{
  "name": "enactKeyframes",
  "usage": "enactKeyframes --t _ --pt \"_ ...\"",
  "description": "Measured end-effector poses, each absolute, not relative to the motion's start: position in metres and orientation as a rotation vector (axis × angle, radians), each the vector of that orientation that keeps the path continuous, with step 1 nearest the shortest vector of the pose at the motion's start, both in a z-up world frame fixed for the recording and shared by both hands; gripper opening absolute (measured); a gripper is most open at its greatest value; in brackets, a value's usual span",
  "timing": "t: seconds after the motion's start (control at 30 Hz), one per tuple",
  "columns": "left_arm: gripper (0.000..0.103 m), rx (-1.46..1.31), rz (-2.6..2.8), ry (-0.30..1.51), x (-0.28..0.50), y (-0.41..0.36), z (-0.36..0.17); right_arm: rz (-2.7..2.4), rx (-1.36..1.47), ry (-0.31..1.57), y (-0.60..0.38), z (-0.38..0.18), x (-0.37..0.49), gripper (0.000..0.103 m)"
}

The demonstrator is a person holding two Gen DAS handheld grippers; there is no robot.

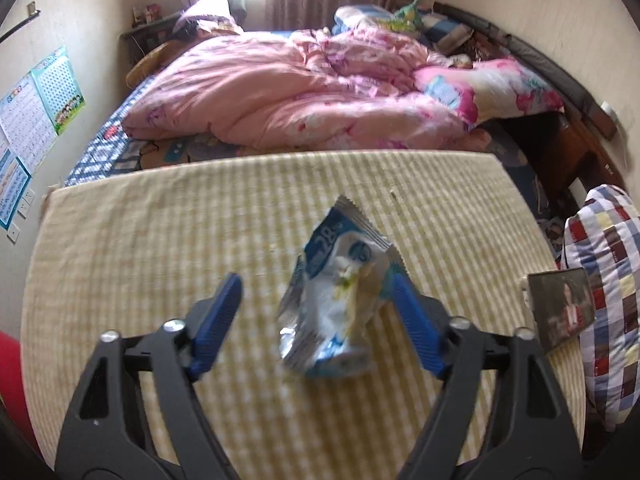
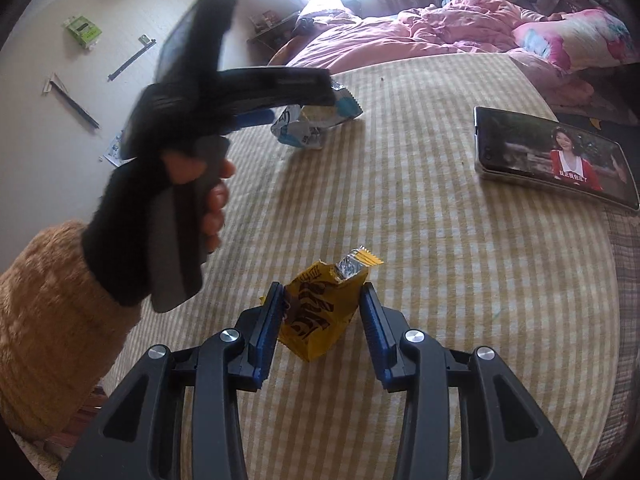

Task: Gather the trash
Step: 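Grasp the yellow-brown wrapper with the right tool while the left tool grasps the white-blue snack bag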

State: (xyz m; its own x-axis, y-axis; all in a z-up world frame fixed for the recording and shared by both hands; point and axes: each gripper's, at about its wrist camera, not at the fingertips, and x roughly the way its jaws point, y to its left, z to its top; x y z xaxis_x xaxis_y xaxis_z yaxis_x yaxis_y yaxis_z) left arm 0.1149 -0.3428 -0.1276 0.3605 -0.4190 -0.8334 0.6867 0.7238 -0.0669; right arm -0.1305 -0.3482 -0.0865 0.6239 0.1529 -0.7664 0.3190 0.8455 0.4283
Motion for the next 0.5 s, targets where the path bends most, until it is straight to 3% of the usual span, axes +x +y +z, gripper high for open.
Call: enactKeyframes --t 0.13,0.5 --pt "0.037 0.297 -0.733 1.003 0.121 -0.342 -0.134 -0.102 0.583 0.904 -0.351 -0.086 -0.129 0.039" --pt "0.035 0.147 -0.687 0.991 0.094 -0.262 -0.108 -0.079 0.559 0.896 -0.333 -0.079 -0.119 0.039"
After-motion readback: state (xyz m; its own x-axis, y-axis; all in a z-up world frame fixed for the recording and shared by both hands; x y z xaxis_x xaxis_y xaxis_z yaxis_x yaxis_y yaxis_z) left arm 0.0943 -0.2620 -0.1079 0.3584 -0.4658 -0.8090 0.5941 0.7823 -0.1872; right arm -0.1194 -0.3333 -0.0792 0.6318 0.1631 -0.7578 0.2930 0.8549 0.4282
